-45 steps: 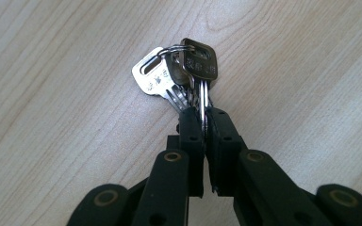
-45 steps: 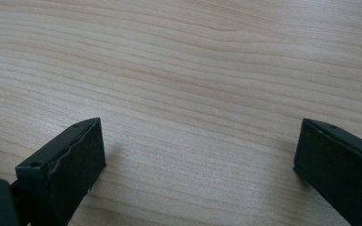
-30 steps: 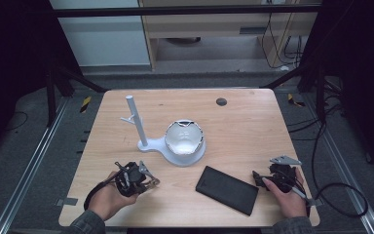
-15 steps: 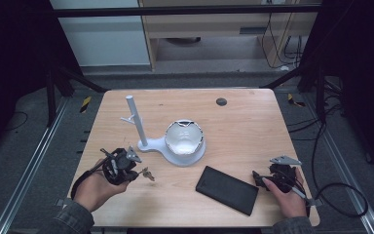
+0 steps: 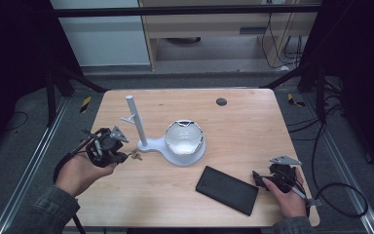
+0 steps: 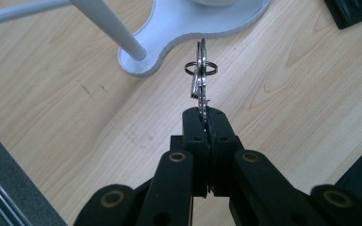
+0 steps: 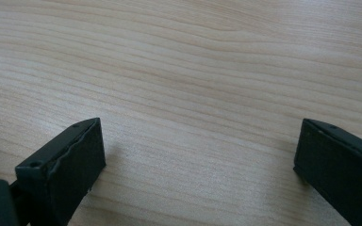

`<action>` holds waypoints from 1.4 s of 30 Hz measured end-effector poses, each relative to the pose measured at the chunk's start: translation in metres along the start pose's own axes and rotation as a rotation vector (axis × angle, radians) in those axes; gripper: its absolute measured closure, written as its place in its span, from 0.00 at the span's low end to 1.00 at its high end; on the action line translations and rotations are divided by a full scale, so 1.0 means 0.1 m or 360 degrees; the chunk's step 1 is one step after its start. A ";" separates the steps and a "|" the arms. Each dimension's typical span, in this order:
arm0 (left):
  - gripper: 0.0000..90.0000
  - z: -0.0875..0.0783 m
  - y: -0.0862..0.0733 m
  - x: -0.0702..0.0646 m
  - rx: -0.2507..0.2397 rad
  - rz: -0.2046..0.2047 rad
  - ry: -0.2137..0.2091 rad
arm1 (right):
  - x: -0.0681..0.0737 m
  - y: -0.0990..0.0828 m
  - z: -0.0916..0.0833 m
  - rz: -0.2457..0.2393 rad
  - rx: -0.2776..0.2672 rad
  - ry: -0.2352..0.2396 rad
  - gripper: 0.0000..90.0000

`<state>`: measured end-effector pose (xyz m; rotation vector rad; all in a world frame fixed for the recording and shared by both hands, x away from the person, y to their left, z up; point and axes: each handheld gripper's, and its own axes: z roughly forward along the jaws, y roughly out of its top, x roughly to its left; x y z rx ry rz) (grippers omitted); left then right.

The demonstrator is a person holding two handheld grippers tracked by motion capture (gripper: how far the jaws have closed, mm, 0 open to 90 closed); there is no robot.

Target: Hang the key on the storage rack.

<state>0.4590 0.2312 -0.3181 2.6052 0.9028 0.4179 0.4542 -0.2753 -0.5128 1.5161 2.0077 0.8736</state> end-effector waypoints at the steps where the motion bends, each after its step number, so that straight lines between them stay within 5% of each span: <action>1: 0.98 -0.02 0.00 0.01 -0.0011 -0.0011 0.0004 | 0.00 0.00 0.00 -0.0004 0.0003 -0.0001 0.03; 42: 0.98 -0.43 0.07 0.34 -0.0046 -0.0076 0.0100 | 0.00 0.00 0.00 -0.0007 0.0002 -0.0003 0.03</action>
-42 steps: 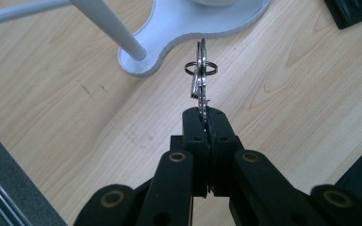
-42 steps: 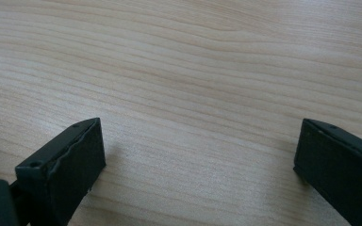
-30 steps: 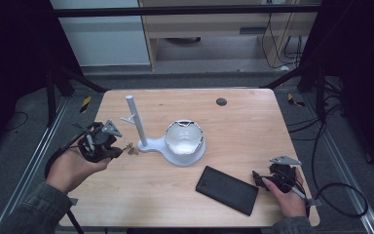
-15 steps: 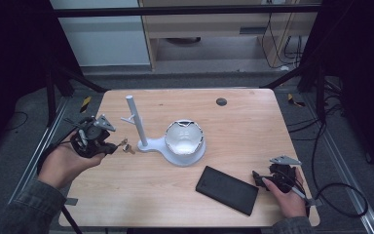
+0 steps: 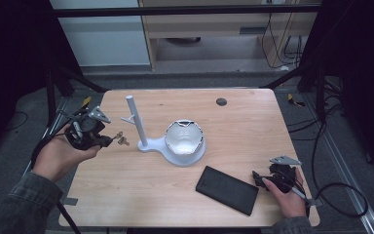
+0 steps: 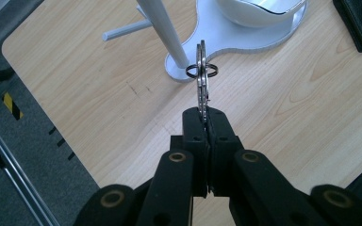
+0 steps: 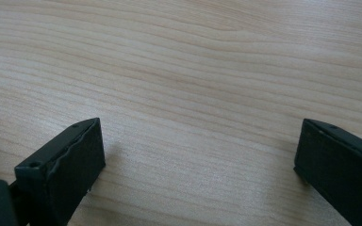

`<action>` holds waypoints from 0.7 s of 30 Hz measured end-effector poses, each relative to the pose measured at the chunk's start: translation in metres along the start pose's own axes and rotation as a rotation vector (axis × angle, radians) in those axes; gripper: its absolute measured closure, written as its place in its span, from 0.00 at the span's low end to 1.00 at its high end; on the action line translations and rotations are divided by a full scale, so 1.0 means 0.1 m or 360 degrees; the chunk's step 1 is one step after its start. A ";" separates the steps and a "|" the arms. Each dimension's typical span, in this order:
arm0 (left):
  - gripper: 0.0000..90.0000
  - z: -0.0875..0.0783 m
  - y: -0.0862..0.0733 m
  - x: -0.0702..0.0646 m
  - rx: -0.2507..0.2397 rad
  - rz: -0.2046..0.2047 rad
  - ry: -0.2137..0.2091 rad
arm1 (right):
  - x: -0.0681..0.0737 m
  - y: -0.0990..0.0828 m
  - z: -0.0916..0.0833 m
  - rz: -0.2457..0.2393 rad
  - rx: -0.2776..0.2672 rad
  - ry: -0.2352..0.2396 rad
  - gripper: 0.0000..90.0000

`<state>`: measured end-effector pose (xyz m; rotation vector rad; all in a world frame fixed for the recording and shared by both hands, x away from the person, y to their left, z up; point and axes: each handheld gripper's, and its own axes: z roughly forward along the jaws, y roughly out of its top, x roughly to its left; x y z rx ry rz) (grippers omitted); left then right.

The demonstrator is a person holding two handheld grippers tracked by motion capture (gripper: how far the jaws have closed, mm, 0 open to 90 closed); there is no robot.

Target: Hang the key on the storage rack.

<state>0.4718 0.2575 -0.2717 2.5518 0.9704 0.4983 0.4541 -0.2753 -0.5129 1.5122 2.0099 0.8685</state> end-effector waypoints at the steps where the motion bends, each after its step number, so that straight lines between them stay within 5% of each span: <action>1: 0.98 0.00 0.01 0.00 0.0010 -0.0001 -0.0005 | 0.00 0.00 0.00 -0.0005 0.0001 -0.0003 0.03; 21: 0.98 -0.05 0.32 0.09 0.0015 0.0005 0.0070 | 0.00 0.00 0.00 -0.0010 0.0000 -0.0001 0.03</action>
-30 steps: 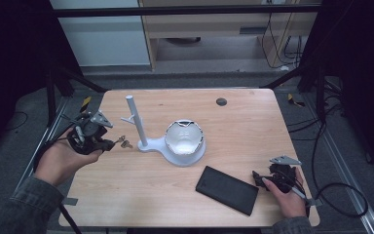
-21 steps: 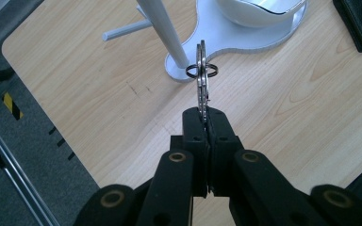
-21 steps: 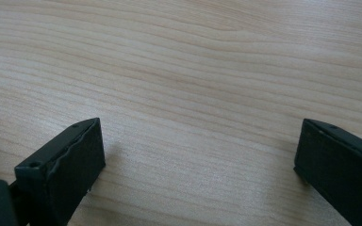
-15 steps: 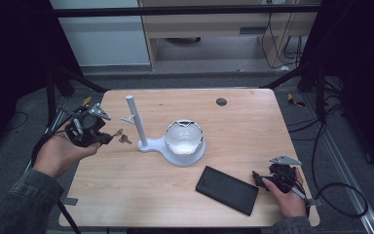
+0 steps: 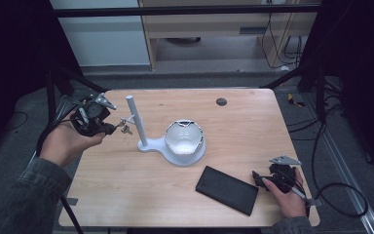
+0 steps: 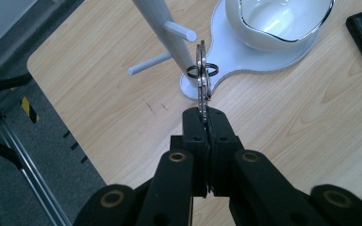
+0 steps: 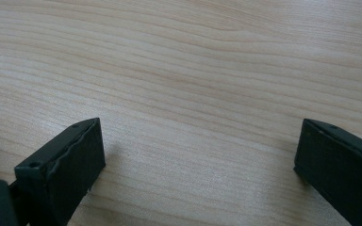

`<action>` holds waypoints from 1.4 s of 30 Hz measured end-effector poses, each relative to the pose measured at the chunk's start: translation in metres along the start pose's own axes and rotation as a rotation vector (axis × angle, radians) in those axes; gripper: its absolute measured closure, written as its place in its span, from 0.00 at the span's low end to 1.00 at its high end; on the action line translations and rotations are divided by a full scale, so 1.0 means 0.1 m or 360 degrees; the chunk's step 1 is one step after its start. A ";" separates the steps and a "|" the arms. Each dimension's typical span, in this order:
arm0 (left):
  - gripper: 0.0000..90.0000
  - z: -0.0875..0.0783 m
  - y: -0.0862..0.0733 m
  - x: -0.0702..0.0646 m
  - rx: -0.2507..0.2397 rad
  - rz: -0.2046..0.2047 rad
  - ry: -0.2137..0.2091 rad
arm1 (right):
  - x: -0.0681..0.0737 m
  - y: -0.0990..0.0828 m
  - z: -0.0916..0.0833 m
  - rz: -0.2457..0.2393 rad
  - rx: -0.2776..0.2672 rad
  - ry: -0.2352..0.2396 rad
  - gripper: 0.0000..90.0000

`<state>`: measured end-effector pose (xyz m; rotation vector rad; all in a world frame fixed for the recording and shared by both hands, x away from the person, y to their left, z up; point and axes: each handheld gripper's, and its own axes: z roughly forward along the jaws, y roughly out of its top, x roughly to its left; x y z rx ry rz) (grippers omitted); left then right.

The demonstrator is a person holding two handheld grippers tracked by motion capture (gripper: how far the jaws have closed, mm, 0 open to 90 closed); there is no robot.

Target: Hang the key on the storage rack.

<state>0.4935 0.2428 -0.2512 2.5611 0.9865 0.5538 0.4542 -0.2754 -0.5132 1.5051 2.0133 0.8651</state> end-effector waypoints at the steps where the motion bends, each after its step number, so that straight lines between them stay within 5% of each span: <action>1: 0.98 0.00 0.01 0.01 0.0003 -0.0002 0.0005 | 0.00 0.00 0.00 -0.0001 0.0000 0.0000 0.03; 42: 0.98 0.13 0.27 0.06 0.0060 -0.0004 0.0050 | 0.01 0.00 0.00 0.0006 -0.0005 0.0012 0.03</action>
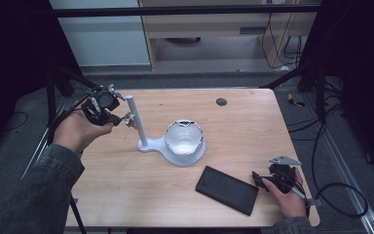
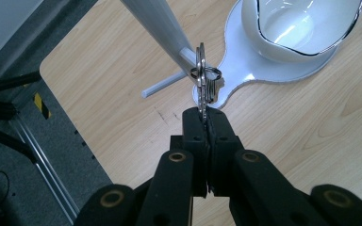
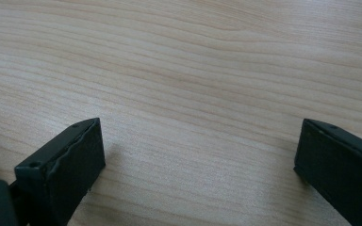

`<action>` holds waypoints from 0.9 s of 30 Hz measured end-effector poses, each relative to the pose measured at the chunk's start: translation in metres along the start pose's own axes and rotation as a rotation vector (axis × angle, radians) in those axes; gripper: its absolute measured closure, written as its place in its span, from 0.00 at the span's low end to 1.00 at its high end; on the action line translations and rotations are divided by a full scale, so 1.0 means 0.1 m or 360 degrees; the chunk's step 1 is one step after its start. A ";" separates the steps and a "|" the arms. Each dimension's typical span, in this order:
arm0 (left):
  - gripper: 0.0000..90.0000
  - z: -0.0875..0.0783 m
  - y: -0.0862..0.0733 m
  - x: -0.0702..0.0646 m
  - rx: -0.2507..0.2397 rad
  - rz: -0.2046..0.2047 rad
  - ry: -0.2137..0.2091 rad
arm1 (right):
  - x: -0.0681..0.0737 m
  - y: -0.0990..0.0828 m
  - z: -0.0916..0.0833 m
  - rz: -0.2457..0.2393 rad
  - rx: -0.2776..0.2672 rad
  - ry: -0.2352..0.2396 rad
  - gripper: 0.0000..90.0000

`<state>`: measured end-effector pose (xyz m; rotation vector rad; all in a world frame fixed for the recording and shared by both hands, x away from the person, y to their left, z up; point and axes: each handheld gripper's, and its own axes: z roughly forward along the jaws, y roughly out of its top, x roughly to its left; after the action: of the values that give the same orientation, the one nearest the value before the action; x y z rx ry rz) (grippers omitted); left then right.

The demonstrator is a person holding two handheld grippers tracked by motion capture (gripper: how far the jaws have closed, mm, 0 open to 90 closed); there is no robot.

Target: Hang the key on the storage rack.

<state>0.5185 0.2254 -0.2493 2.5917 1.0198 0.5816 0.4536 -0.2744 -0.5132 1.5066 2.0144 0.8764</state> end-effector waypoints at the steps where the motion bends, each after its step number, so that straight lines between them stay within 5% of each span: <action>1: 0.98 0.01 0.01 0.00 0.0003 0.0002 0.0003 | 0.00 0.00 0.00 0.0000 0.0000 0.0000 0.03; 16: 0.98 0.12 0.02 0.03 0.0018 -0.0028 0.0019 | 0.00 0.00 0.00 -0.0003 0.0002 -0.0003 0.03; 27: 0.98 0.24 -0.07 0.08 -0.0053 -0.0092 -0.0013 | 0.00 0.00 0.00 0.0001 0.0000 0.0000 0.03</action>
<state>0.5309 0.2326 -0.2708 2.5250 1.0696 0.5683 0.4534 -0.2741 -0.5132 1.5074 2.0141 0.8763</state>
